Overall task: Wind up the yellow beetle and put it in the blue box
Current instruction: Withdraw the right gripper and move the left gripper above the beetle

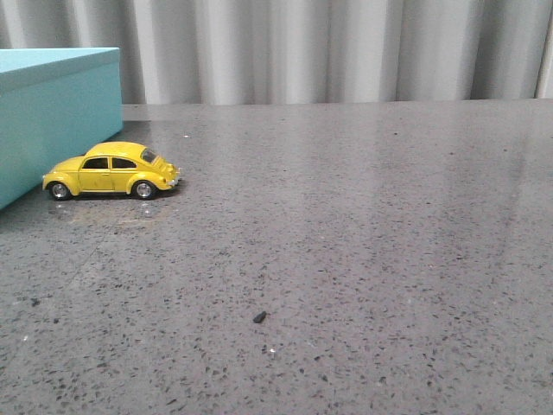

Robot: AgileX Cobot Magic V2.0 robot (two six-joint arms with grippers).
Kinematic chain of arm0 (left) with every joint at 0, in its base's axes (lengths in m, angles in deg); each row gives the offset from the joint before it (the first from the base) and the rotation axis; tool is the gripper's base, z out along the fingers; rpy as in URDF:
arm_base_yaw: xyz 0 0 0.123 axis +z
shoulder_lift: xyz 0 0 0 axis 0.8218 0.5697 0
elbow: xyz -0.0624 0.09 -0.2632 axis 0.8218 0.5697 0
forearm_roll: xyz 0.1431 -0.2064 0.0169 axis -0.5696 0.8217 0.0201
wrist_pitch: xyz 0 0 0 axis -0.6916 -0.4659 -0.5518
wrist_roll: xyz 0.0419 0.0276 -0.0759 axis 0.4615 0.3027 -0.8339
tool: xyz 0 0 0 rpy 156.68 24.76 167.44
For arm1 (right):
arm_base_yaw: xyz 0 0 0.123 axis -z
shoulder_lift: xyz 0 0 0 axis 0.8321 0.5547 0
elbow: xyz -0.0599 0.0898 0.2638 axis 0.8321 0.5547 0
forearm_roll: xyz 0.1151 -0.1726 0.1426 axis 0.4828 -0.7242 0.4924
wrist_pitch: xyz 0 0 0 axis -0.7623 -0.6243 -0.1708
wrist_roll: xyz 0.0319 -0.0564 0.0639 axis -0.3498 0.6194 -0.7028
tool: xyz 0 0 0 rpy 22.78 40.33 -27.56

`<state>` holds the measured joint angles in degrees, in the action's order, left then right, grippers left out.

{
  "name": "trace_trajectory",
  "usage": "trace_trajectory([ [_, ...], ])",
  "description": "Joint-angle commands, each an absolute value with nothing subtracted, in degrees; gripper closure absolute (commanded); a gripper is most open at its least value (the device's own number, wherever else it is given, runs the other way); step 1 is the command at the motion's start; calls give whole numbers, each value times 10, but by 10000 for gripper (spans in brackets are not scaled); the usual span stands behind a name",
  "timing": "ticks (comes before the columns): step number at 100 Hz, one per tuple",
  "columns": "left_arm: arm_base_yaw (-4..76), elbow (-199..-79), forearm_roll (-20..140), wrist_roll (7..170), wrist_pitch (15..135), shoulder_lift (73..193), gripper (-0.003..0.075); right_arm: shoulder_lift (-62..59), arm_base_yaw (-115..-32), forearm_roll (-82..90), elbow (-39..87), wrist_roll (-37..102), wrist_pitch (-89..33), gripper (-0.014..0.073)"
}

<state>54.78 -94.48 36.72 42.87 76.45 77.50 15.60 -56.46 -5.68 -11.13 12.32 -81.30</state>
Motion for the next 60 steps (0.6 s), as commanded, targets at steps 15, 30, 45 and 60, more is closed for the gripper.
trace_trajectory([
  [15,545,-1020,372,439,753,787,741,51,-563,-53,-43,129,-707,654],
  [30,545,-1049,372,453,722,794,741,-16,-563,-53,33,129,-657,654],
  [45,545,-1076,373,453,696,833,741,-77,-563,-53,111,129,-628,654],
  [60,545,-1111,373,453,676,891,741,-145,-563,-53,181,129,-597,654],
])
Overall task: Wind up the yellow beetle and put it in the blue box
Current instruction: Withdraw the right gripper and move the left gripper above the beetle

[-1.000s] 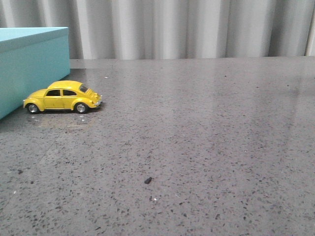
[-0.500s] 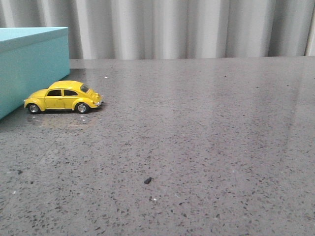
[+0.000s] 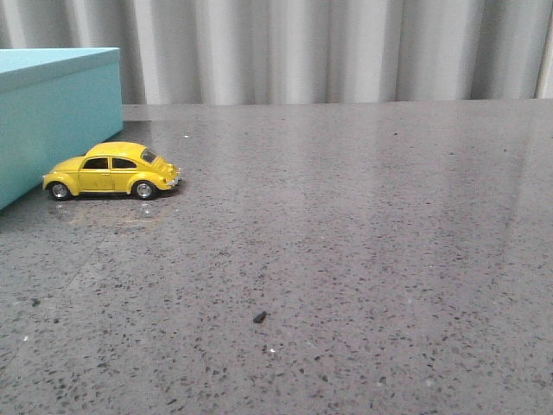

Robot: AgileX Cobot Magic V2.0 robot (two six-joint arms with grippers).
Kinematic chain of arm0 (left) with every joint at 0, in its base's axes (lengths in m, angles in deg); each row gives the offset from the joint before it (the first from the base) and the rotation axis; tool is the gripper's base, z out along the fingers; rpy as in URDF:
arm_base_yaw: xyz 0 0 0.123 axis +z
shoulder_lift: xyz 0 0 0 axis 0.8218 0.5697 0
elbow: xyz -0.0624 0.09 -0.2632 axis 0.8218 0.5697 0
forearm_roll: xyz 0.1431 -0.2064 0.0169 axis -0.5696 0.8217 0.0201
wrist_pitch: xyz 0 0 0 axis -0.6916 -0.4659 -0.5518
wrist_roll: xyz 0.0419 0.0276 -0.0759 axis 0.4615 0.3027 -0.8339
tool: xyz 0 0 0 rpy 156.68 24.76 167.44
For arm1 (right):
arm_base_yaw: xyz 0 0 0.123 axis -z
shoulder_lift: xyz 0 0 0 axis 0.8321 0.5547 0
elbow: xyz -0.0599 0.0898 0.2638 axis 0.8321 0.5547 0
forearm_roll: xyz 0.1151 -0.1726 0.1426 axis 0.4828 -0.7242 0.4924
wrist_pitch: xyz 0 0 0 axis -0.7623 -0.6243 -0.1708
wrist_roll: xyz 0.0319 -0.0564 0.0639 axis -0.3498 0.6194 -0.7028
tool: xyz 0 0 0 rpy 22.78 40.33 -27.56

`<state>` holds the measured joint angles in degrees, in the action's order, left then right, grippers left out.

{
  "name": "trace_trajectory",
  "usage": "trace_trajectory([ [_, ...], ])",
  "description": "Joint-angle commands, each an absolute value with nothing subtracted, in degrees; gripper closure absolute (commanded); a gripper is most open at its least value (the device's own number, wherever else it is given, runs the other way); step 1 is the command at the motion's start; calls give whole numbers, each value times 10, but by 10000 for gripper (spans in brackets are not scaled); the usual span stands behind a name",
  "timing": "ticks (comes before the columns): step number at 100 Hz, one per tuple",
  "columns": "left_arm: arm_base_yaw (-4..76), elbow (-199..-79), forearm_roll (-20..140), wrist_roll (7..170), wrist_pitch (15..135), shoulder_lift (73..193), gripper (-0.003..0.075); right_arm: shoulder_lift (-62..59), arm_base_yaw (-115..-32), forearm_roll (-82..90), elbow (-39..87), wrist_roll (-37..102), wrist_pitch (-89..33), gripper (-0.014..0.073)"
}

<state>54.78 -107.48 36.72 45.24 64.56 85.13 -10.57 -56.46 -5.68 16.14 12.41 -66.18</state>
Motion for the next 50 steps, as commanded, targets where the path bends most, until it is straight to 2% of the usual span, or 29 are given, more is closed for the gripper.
trace_trajectory([
  [1,545,-1113,373,453,675,893,741,-148,-563,-53,181,129,-595,654],
  [24,545,-1174,373,455,662,987,741,-245,-563,-53,265,129,-547,654],
  [50,545,-1248,373,484,656,1092,741,-314,-563,-53,307,129,-560,654],
])
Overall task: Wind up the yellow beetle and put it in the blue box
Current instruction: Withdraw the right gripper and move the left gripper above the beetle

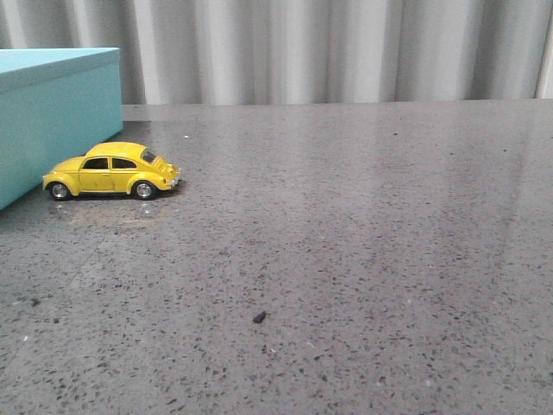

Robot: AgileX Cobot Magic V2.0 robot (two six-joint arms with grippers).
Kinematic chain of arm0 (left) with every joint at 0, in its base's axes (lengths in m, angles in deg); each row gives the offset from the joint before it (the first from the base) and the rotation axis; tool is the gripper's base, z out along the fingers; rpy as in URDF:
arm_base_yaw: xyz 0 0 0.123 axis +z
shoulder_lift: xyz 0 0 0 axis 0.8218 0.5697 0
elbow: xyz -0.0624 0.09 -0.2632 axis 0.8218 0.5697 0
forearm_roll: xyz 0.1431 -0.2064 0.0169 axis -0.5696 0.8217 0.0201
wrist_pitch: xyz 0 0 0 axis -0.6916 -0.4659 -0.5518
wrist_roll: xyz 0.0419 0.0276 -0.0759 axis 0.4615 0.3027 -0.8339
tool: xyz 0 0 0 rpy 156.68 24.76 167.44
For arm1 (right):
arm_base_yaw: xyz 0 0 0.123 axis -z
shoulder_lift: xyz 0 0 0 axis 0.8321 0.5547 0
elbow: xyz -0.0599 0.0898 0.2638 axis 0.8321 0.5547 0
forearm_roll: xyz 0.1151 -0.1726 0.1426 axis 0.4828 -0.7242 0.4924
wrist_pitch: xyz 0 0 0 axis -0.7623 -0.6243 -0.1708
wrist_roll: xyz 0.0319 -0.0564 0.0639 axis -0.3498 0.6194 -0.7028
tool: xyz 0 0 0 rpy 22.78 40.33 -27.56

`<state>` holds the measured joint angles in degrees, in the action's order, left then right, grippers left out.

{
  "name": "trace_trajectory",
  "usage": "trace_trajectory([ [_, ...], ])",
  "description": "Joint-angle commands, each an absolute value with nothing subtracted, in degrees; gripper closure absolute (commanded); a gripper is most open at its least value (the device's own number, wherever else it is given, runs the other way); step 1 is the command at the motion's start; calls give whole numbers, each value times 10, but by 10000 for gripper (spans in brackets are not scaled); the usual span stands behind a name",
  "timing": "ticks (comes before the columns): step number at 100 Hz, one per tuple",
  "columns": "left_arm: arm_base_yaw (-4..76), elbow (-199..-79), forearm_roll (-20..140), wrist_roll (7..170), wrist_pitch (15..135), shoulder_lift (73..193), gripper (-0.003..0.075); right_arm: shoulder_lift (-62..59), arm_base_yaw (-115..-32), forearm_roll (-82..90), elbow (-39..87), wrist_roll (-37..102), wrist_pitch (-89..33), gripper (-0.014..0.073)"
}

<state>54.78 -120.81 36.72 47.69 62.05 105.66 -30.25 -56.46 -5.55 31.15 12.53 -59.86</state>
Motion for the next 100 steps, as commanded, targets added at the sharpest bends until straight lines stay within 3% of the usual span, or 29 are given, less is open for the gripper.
trace_trajectory([
  [1,544,-1252,373,488,656,1098,741,-315,-563,-53,309,129,-561,654],
  [27,509,-1318,373,565,654,1190,709,-346,-563,-53,324,129,-580,654],
  [37,489,-1344,373,573,654,1222,590,-352,-563,-53,326,129,-585,654],
  [49,464,-1368,373,577,654,1256,358,-357,-563,-52,328,129,-591,654],
  [59,448,-1388,373,591,651,1280,260,-357,-563,-52,328,129,-596,654],
  [100,406,-1484,371,708,582,1361,260,-357,-563,-51,328,129,-607,654],
])
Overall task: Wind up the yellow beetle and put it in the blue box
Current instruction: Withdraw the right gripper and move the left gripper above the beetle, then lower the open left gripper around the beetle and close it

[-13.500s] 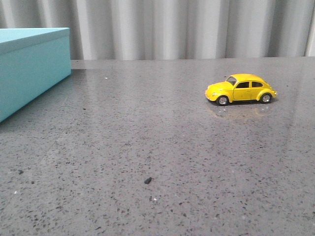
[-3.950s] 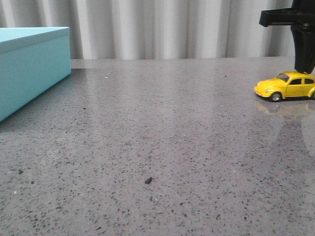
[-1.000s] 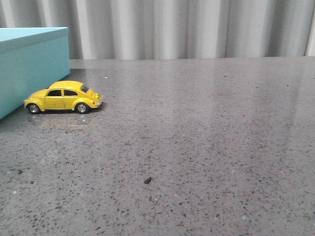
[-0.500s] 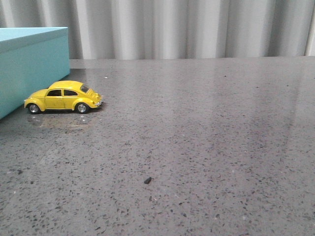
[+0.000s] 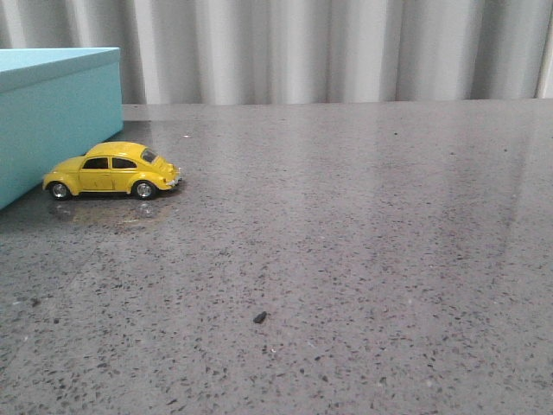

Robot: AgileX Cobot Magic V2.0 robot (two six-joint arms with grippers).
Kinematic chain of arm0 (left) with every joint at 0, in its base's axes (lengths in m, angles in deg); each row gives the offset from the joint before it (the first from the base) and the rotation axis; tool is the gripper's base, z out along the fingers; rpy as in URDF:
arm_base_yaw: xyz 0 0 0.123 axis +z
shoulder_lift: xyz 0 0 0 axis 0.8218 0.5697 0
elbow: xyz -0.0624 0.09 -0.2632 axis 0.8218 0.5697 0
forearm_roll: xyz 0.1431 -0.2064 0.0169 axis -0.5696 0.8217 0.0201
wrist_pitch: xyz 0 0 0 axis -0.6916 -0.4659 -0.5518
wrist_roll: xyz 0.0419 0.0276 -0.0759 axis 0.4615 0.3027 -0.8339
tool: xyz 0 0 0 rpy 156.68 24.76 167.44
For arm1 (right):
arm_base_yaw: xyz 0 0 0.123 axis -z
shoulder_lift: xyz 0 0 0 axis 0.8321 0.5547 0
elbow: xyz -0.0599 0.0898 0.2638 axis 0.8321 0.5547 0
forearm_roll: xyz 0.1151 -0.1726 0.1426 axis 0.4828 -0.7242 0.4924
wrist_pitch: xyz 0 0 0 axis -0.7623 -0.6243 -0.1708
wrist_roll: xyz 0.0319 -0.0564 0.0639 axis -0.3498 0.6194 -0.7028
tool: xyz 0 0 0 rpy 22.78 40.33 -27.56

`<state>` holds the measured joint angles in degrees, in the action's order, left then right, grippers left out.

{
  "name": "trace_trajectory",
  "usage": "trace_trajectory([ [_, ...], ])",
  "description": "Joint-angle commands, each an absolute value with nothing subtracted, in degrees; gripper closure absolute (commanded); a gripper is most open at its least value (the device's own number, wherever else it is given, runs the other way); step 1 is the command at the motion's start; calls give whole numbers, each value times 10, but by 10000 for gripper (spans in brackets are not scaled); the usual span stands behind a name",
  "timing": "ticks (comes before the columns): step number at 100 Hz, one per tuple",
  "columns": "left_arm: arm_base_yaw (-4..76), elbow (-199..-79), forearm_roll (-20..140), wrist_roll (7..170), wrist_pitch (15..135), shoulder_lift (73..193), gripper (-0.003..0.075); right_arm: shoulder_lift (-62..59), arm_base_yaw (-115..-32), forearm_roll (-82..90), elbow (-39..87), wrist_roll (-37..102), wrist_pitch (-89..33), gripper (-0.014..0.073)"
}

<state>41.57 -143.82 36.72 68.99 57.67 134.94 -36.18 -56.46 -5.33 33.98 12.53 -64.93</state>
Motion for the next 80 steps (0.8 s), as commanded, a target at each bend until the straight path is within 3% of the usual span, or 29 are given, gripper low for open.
trace_trajectory([
  [1,406,-1490,371,708,576,1365,260,-357,-563,-51,328,129,-607,654],
  [27,383,-1577,371,770,512,1428,260,-357,-563,-51,328,129,-598,654],
  [47,345,-1643,371,850,394,1493,261,-357,-563,-51,328,129,-599,654],
  [80,273,-1658,371,917,281,1558,262,-357,-563,-47,329,129,-595,654],
])
